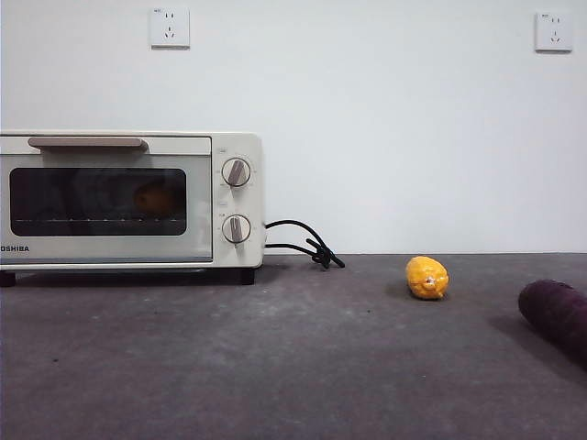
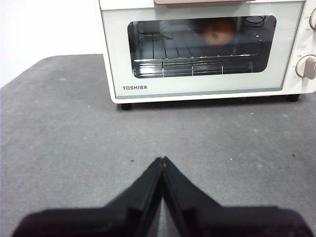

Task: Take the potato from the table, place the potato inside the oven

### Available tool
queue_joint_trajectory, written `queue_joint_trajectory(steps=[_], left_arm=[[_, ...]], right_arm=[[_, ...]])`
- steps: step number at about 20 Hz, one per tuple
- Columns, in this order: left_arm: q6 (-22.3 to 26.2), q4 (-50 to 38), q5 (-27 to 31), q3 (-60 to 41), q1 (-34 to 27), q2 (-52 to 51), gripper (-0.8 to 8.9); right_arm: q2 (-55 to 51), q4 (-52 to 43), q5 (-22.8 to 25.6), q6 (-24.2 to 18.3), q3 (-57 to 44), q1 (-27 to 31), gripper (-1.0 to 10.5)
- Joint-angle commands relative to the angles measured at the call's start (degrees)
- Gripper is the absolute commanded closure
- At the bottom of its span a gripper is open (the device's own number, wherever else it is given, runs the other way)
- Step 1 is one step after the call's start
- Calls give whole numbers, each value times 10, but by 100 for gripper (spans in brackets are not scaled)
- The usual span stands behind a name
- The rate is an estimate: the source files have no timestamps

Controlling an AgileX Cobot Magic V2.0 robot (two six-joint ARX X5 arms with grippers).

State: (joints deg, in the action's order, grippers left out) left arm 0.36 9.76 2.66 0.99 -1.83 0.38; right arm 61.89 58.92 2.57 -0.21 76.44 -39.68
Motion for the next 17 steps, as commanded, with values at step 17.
queue_joint_trajectory(steps=[17], left_arm=[[-2,-5,-1,-6,-1,4,817]], right_arm=[[-64,-90,3,-105,-20,89,945]])
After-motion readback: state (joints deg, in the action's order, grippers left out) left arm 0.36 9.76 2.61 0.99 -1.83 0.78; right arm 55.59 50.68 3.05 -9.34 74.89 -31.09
